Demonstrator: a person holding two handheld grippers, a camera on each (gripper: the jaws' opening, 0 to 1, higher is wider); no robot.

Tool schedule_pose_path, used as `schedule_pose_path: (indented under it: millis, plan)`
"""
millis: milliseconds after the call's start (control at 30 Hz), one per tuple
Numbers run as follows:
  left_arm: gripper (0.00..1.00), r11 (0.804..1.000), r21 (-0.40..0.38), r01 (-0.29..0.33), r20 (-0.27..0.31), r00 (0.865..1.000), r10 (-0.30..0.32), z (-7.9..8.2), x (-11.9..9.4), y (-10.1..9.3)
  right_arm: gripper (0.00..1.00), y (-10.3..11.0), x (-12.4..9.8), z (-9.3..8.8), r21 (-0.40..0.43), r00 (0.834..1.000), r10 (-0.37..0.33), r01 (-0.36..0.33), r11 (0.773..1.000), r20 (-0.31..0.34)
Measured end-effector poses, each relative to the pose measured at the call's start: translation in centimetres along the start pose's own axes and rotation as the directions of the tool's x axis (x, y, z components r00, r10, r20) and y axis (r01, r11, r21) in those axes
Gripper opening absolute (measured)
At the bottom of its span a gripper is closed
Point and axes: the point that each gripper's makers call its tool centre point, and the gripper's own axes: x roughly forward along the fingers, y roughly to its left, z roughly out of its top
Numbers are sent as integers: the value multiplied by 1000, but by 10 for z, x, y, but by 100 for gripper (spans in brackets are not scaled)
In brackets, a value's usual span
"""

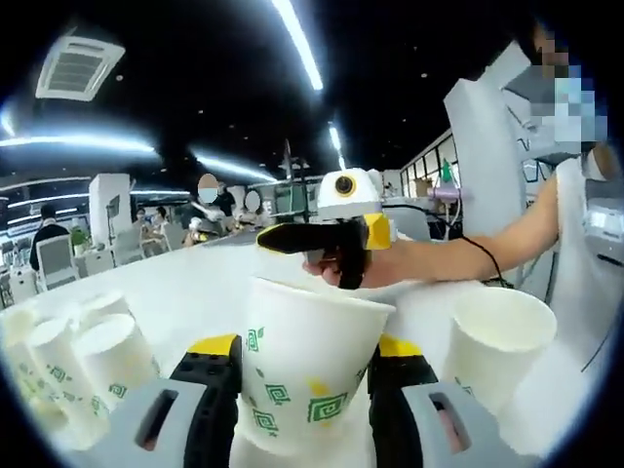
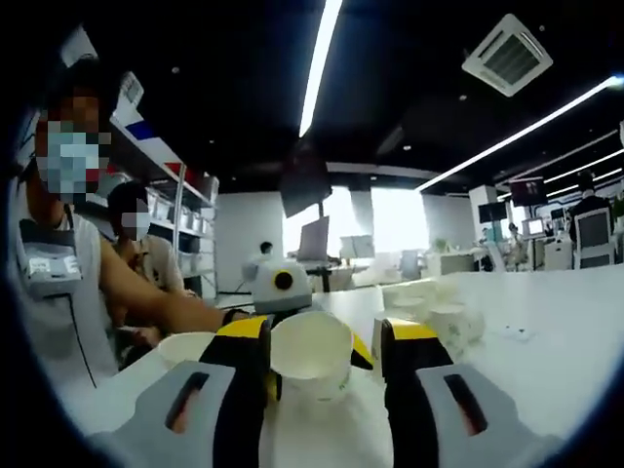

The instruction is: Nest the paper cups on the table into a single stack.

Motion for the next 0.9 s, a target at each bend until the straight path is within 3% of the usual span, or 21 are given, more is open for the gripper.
schedule_pose_path:
  millis: [167,400,500,567,700,900]
  plan:
    - [57,998,-63,0,-10,1000,0,-6,0,7,47,-6,-1,2,4,1000,-11,11,1000,8]
    - [62,998,-61,-5,7,1000,5,-3,-3,7,47,-6,1,-2,5,1000,-11,11,1000,-6]
    - [66,999,-46,4,64,998,-1,9,-7,6,48,-2,4,-6,2,1000,-5,5,1000,-18]
    - [69,999,-35,12,138,990,-7,22,-11,6,48,-1,7,-7,0,1000,3,-3,1000,-22]
    - [71,999,-31,-7,227,974,14,42,-21,12,49,0,10,-10,-8,999,3,-3,1000,-35]
    - [67,996,-43,-75,293,952,84,58,-39,32,52,-1,20,-20,-23,997,-1,-1,1000,-73]
